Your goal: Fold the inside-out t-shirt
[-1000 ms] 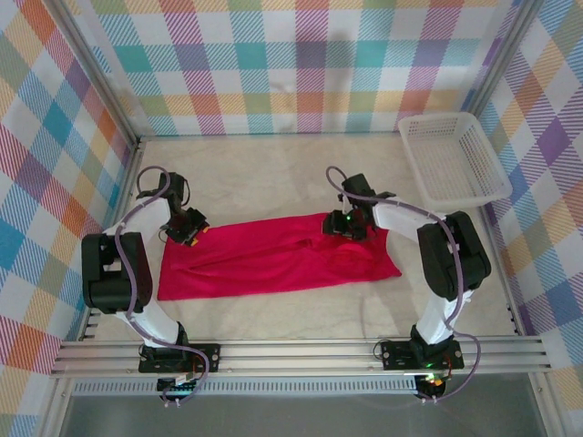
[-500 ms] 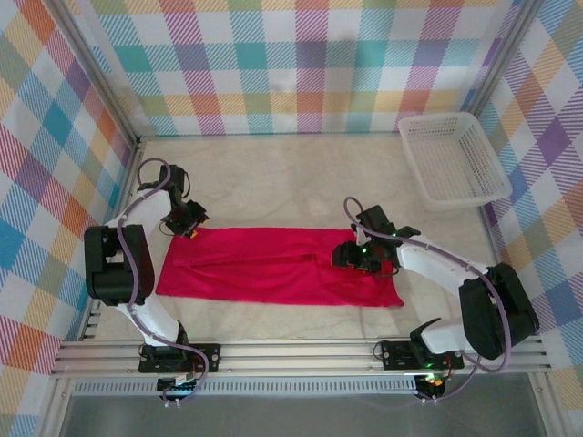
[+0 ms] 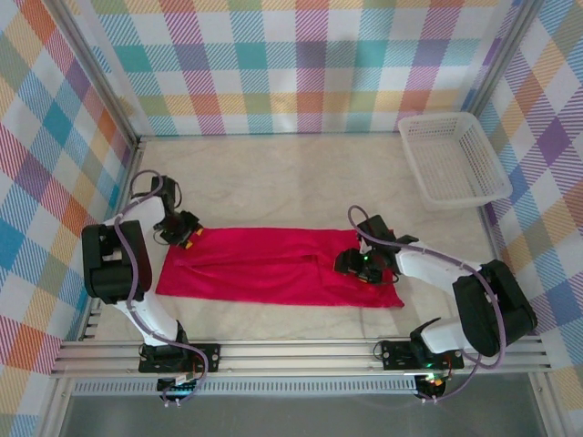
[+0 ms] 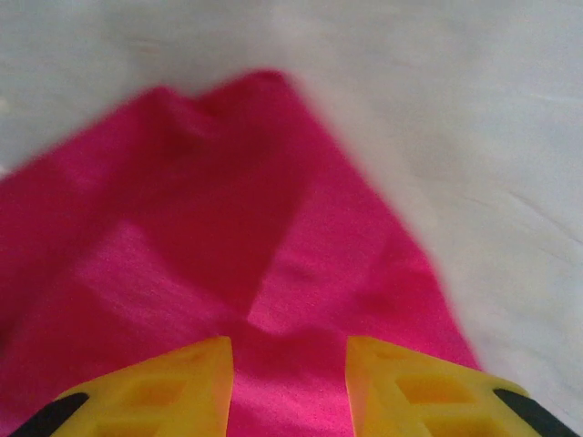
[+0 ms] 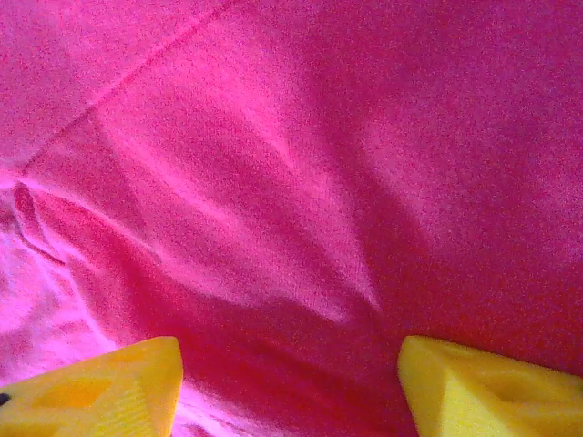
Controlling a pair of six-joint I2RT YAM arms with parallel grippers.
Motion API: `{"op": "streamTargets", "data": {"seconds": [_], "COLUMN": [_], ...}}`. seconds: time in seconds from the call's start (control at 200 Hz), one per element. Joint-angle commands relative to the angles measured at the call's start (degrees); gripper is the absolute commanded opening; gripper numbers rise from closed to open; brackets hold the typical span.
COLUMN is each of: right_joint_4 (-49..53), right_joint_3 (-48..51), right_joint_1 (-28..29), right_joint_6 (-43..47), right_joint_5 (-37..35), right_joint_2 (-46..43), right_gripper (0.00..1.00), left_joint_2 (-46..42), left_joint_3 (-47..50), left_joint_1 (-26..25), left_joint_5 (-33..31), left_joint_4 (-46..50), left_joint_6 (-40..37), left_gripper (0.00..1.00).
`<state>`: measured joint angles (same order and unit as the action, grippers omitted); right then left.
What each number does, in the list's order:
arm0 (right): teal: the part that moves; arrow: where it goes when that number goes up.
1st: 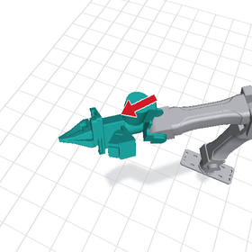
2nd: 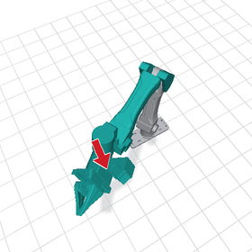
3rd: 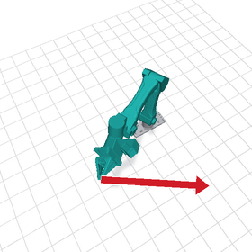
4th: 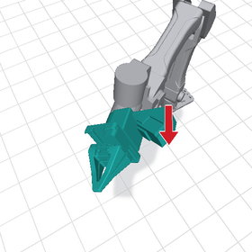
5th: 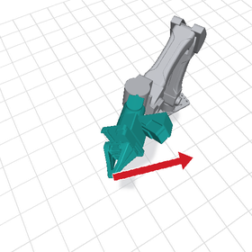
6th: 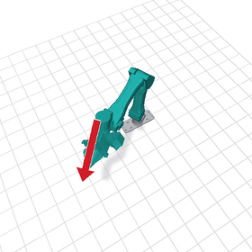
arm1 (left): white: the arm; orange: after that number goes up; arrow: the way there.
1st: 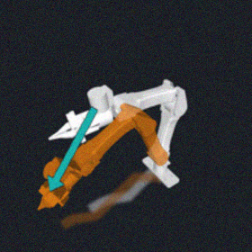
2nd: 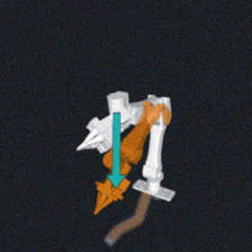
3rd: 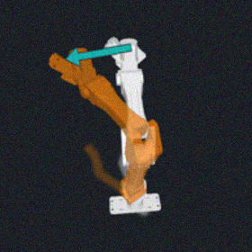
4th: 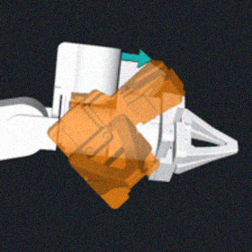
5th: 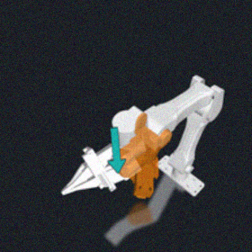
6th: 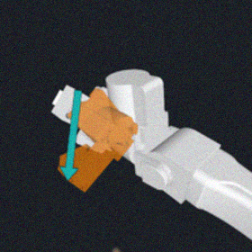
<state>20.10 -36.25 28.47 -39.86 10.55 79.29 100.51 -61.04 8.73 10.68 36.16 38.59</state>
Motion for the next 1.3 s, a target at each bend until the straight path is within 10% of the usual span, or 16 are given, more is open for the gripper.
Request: {"op": "streamTargets", "data": {"seconds": [0.0, 0.255, 0.465, 1.295], "right_joint_4": [-1.17, 1.11, 7.37, 11.2], "right_joint_3": [-0.69, -15.69, -24.54, -6.68], "right_joint_1": [-0.36, -6.31, -6.32, -6.42], "right_joint_6": [-0.29, 10.69, 14.82, 11.6], "right_joint_5": [-5.32, -7.19, -1.25, -4.61], "right_joint_2": [3.46, 13.23, 11.93, -4.05], "right_gripper": [0.7, 0.74, 0.76, 0.84], "left_joint_2": [3.55, 8.42, -3.83, -8.73], "left_joint_3": [2.24, -3.5, -2.6, -1.13], "left_joint_1": [2.19, 3.11, 2.01, -1.56], "left_joint_5": [0.37, -2.36, -8.16, -3.43], "left_joint_4": [-3.01, -2.05, 2.49, 4.28], "left_joint_6": [0.77, 1.68, 0.74, -0.27], "left_gripper": [0.37, 0.36, 0.38, 0.4]}}
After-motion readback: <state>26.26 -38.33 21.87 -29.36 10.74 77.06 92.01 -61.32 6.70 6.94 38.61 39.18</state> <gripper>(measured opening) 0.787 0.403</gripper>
